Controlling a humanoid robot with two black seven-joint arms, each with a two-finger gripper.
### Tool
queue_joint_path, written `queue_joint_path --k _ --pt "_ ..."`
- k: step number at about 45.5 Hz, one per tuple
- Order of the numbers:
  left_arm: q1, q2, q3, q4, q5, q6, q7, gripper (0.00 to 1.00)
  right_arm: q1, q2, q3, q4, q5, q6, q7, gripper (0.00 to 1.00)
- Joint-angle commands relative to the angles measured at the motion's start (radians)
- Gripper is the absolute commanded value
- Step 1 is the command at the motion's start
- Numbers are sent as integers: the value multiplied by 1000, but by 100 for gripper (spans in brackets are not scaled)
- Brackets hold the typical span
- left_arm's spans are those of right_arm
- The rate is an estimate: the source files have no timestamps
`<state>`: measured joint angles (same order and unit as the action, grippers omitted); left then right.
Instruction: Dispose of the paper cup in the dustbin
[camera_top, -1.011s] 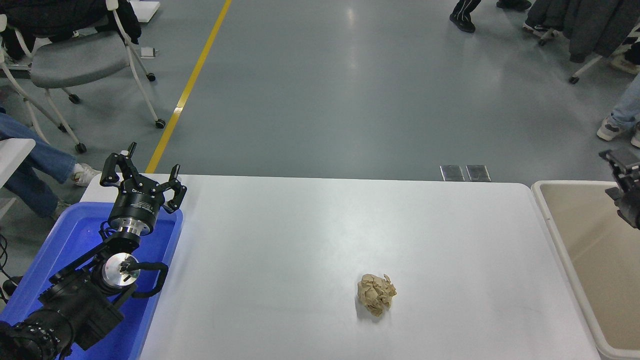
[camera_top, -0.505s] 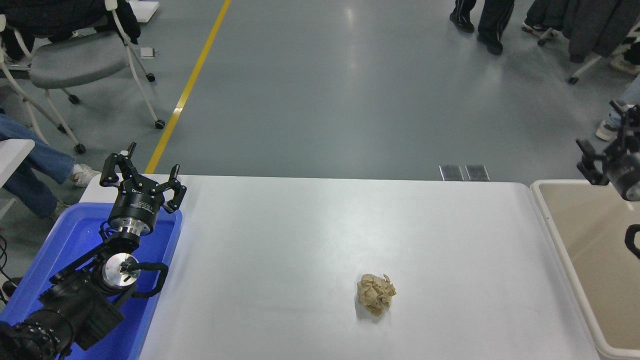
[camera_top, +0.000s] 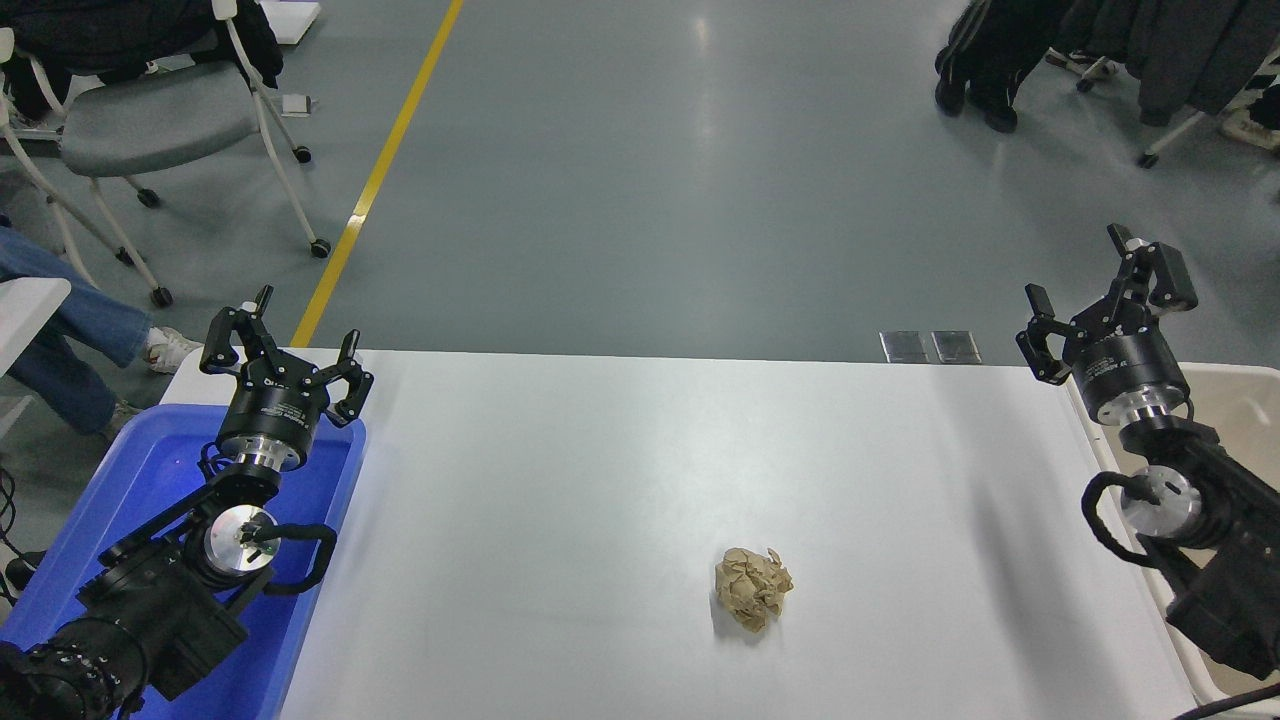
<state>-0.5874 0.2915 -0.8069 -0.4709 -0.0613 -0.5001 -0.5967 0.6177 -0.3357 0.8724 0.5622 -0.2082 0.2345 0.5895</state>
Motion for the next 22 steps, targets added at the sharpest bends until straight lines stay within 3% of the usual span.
queue_joint_path --k 1,22 --pt "0 0 0 0 0 0 0 100 -23 41 7 -22 -16 -1 13 100" --pt "0 0 0 0 0 0 0 100 -9 43 -116 -74 -8 3 13 100"
